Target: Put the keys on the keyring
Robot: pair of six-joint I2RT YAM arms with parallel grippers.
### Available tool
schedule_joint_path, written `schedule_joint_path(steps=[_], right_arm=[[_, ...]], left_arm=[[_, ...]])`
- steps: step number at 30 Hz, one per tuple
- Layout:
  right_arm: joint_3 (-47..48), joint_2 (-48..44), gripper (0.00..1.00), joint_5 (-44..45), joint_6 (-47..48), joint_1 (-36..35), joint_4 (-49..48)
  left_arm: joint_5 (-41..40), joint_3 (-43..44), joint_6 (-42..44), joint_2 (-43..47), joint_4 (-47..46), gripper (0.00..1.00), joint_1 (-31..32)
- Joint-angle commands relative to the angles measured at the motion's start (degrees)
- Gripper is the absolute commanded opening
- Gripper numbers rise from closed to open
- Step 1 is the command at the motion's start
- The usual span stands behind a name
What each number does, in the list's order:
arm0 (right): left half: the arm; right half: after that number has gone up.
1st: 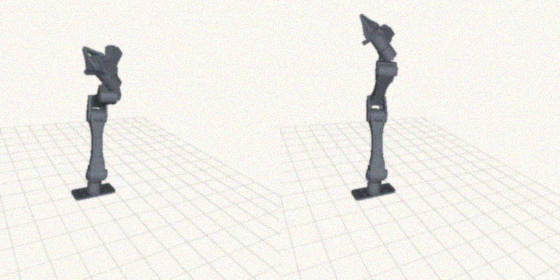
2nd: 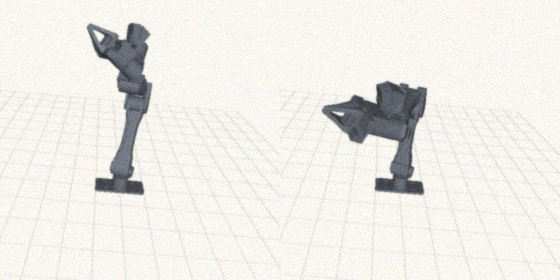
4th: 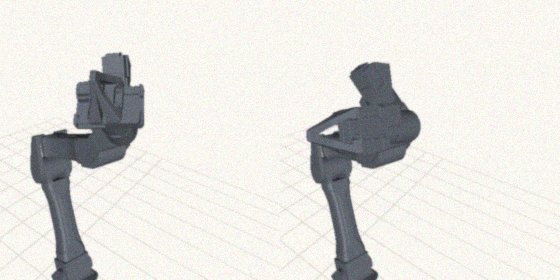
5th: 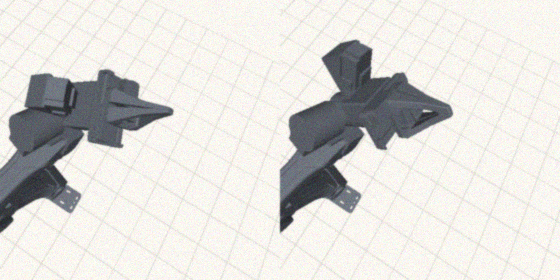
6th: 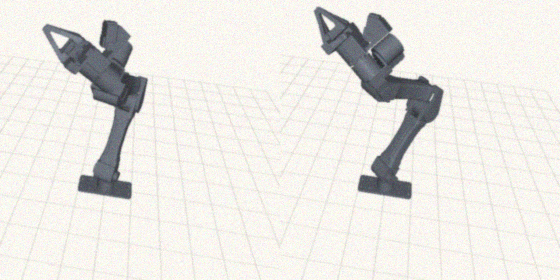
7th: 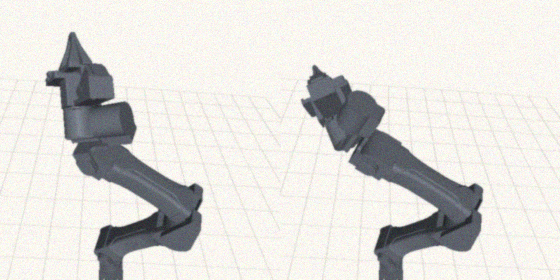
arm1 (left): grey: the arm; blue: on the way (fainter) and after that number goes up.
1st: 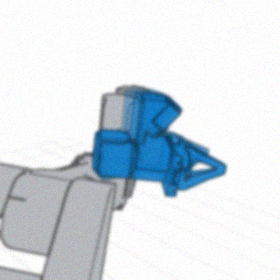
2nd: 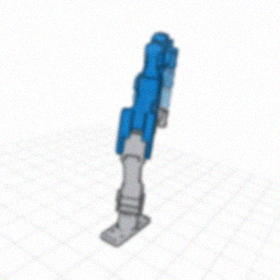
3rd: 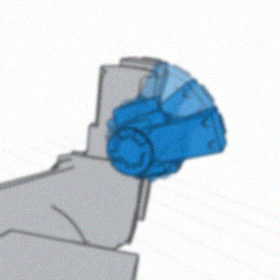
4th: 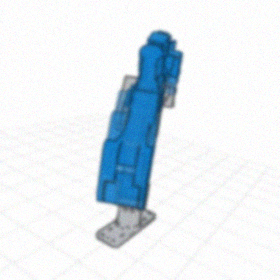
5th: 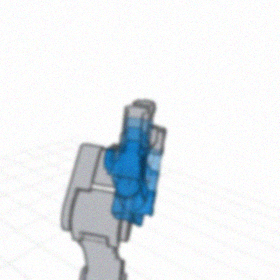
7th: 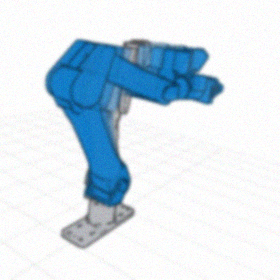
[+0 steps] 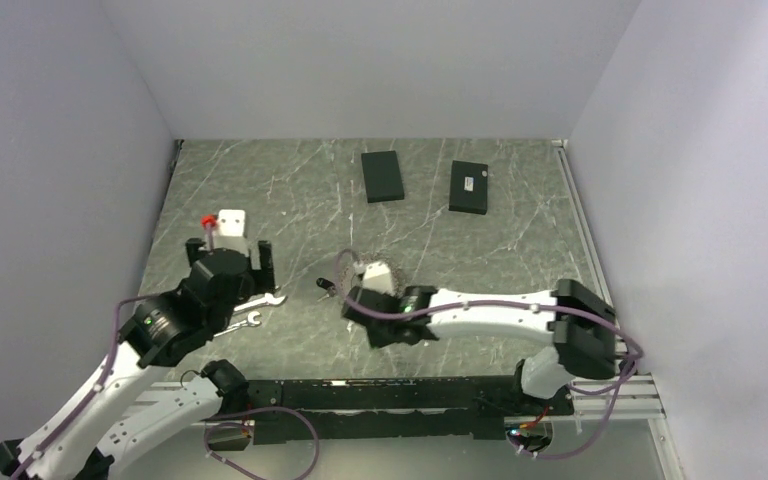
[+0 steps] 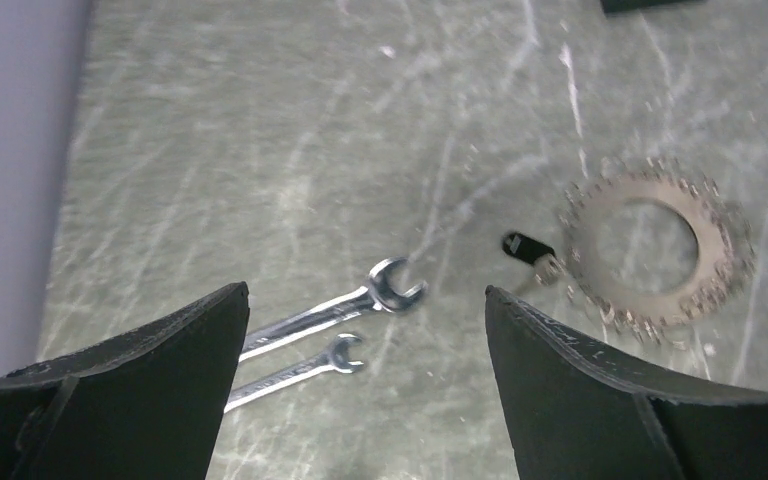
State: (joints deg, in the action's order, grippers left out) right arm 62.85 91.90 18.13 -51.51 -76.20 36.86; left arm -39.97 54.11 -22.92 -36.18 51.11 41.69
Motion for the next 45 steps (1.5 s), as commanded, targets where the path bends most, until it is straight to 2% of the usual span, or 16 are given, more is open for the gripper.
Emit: schedule_joint_path(steps=[1, 5, 8, 11, 15, 21, 23, 27, 32, 36, 41, 45], right_arm=[[-7.01, -10.45, 0.00, 2.83, 6.90, 6.37, -0.02], [-11.90, -16.84, 0.00, 4.76, 9.06, 9.43, 0.22], [-14.34, -22.13, 0.00, 7.07, 11.85, 11.59, -0.78], [-16.26, -25.20, 0.00, 10.06, 15.13, 13.97, -2.47], [-18.83, -27.00, 0.00, 10.96, 20.04, 16.97, -6.30], [-21.27, -25.37, 0.00, 7.35, 28.76, 21.40, -13.93], [-20.99, -23.78, 0.00, 6.90, 31.02, 22.74, -14.87], [-21.81, -22.15, 0.00, 5.97, 32.64, 24.55, -16.25], [-23.86, -24.04, 0.00, 3.91, 32.35, 26.35, -17.58], [-23.83, -23.28, 0.00, 2.46, 32.80, 27.13, -18.79], [-23.56, -22.29, 0.00, 0.68, 32.88, 27.42, -19.52], [-23.57, -22.03, 0.00, 0.00, 32.49, 27.40, -19.59]], left_arm=[[15.13, -1.43, 5.26, -7.32, -8.21, 0.89, 0.28], [24.21, 0.45, 2.71, -18.85, -8.09, 0.79, 0.18], [30.36, 0.89, 0.37, -26.45, -11.44, 0.66, 0.14], [38.20, 0.59, -0.27, -31.98, -17.21, 0.65, 0.12], [40.10, 3.35, -2.77, -39.52, -20.00, 0.65, 0.11], [40.15, 7.81, -15.21, -52.19, -21.14, 0.57, 0.15], [40.13, 8.98, -18.59, -55.83, -21.36, 0.49, 0.29], [40.10, 10.13, -21.10, -59.10, -22.30, 0.40, 0.92], [35.47, 13.12, -22.73, -59.90, -15.75, 0.40, 2.40], [34.07, 13.20, -23.47, -59.58, -14.11, 0.41, 4.10], [31.69, 13.53, -23.94, -59.83, -12.22, 0.36, 5.94], [31.93, 11.63, -24.33, -58.56, -14.07, 0.31, 6.78]])
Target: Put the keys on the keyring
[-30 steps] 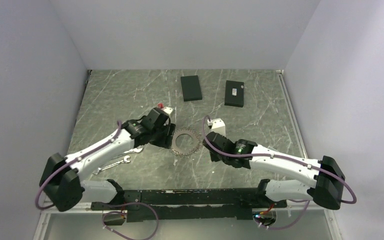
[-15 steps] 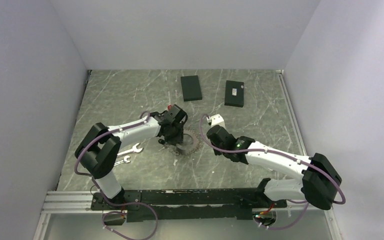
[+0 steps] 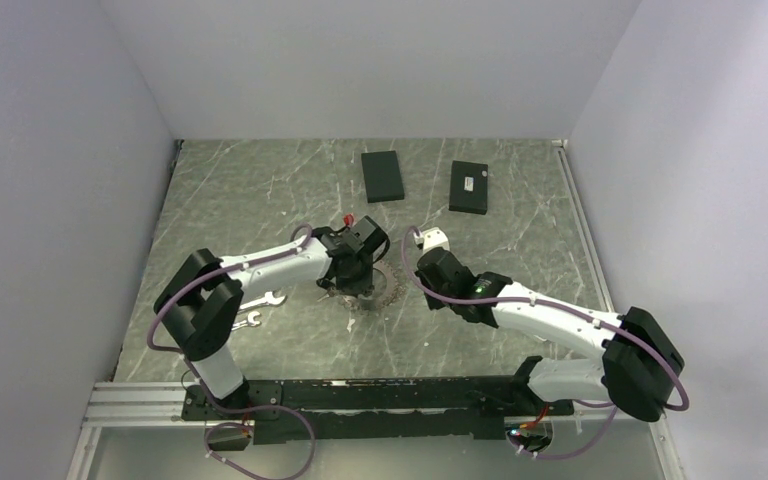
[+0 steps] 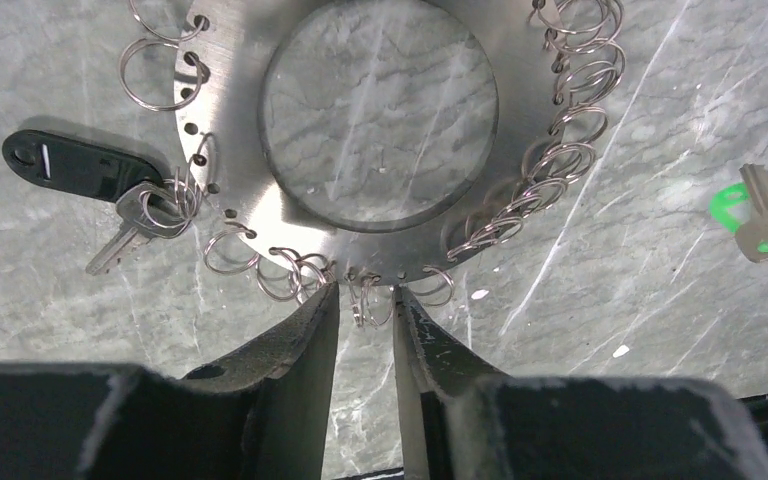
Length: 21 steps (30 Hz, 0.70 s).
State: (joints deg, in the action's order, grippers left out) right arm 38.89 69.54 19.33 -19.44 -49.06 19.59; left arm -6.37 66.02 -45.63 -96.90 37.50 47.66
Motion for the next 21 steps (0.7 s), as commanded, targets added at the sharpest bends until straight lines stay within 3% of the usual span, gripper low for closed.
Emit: schedule_joint_path(steps=[1, 7, 14, 21], right_arm=[[0.51, 0.38, 0.00, -1.34, 0.33, 0.31, -2.24], [0.59, -0.07, 0.00, -1.84, -0.50, 0.29, -1.60], [-0.04, -0.79, 0.00, -2.14, -0.77, 0.28, -1.49], [-0.91, -1.45, 0.00, -2.11, -0.78, 0.36, -1.68]], left_arm=[[-0.83, -1.14, -1.35, 2.49, -1.92, 0.31, 0.91], [2.73, -4.02, -2.29, 2.71, -6.84, 0.32, 0.99], [2.99, -6.52, -1.98, 4.13, -11.07, 0.43, 1.84], [3.53, -5.63, 0.65, 2.75, -13.73, 0.44, 3.06]])
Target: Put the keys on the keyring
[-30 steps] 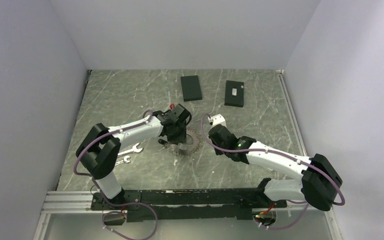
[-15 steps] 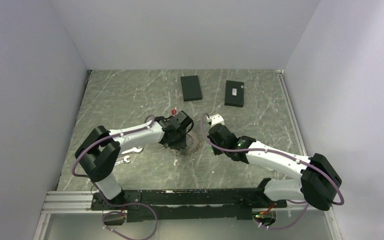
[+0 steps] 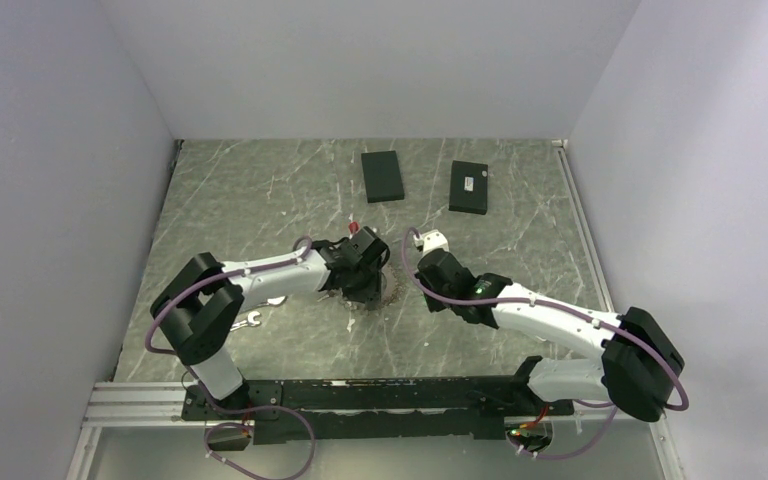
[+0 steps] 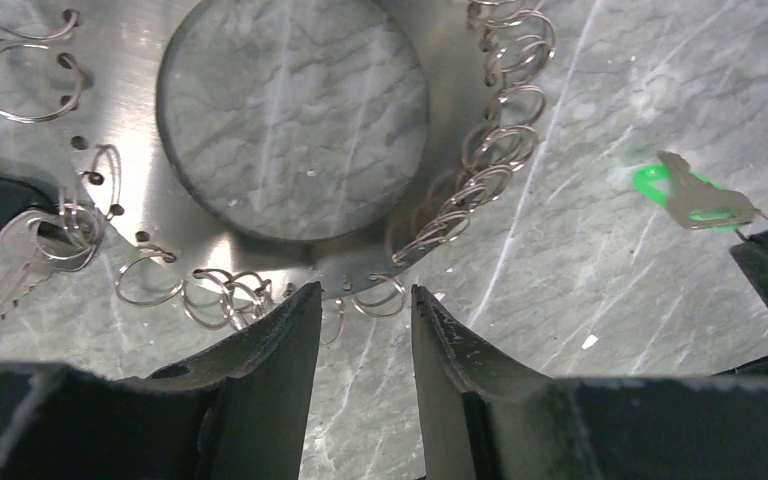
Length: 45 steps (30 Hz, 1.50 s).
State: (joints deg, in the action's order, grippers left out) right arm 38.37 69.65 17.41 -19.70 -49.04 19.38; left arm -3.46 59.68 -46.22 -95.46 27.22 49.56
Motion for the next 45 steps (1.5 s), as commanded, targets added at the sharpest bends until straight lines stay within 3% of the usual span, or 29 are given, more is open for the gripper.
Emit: schedule_joint_path(steps=[1, 12, 24, 30, 41, 45], right_arm=[[-0.42, -1.69, 0.00, -0.13, -0.51, 0.32, -1.45], [-0.97, -2.39, 0.00, -0.18, -0.34, 0.43, -1.62], [-1.19, -2.70, 0.00, -0.62, -0.47, 0.41, -1.53], [-1.17, -2.59, 0.00, -0.97, -0.43, 0.43, -1.62], [-1.56, -2.98, 0.00, -2.11, -0.60, 0.39, -1.62], [-1.71, -3.20, 0.00, -2.53, -0.51, 0.42, -1.77]], left_arm=[[-0.04, 1.09, 1.09, 0.87, -2.66, 0.44, 1.35], [-3.99, 2.55, -1.84, -2.59, 3.64, 0.44, 1.36], [-3.77, 0.70, -2.64, -0.44, 2.84, 0.43, 1.91], [-6.06, 1.25, -2.60, -0.34, 3.45, 0.37, 3.90], [-14.76, 3.53, -3.50, -1.22, 8.66, 0.37, 8.66], [-16.29, 2.78, -3.47, -1.20, 6.16, 0.35, 10.48]])
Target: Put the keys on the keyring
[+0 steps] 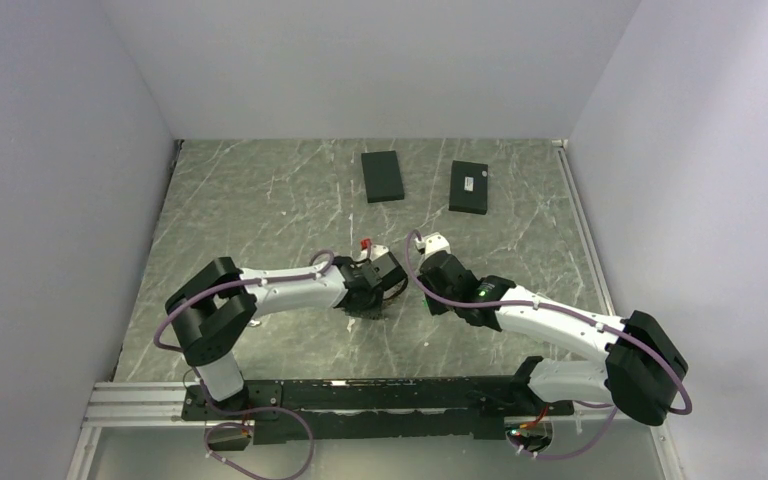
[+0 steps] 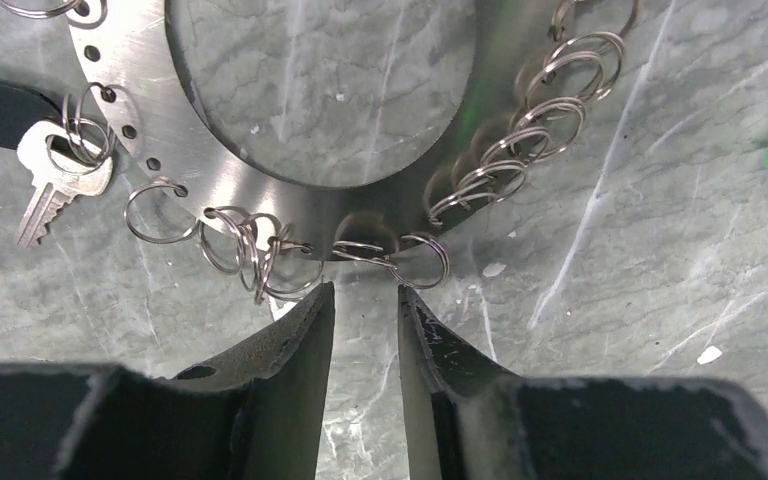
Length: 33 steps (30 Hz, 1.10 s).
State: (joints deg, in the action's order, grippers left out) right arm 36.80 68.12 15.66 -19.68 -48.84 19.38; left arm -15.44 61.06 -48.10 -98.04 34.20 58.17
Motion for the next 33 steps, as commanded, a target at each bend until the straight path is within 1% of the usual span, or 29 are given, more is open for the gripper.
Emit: schedule_joint_path(steps=[1, 4, 8, 12, 18, 22, 29, 33], right_arm=[[-0.17, -1.67, 0.00, -0.87, -0.53, 0.21, -1.80], [-0.08, -1.52, 0.00, -1.14, -0.45, 0.22, -1.88], [-0.33, -1.81, 0.00, -1.57, -0.44, 0.21, -1.95], [-0.49, -2.11, 0.00, -2.02, -0.45, 0.24, -2.06], [-0.36, -1.64, 0.00, -2.21, -0.36, 0.20, -2.16], [-0.39, -1.76, 0.00, -2.30, -0.36, 0.22, -2.15], [-0.34, -1.63, 0.00, -2.64, -0.35, 0.19, -2.06], [-0.33, -1.85, 0.00, -2.89, -0.36, 0.22, -2.12]], left_arm=[[-4.44, 1.02, -1.12, 1.30, -2.33, 0.35, 2.46], [-5.73, 0.96, -0.49, 0.01, -4.83, 0.35, 3.72], [-11.04, 1.63, -2.72, -2.28, -2.90, 0.35, 5.13], [-15.03, 0.92, -5.35, -1.78, -1.62, 0.37, 6.10], [-16.56, 0.74, -4.56, -1.94, -3.17, 0.35, 7.04], [-18.53, 1.25, -5.81, -1.11, -1.47, 0.35, 8.20], [-20.62, 1.25, -7.51, -2.05, -0.02, 0.30, 8.36], [-21.49, 0.51, -7.64, -2.09, -0.64, 0.29, 8.39]])
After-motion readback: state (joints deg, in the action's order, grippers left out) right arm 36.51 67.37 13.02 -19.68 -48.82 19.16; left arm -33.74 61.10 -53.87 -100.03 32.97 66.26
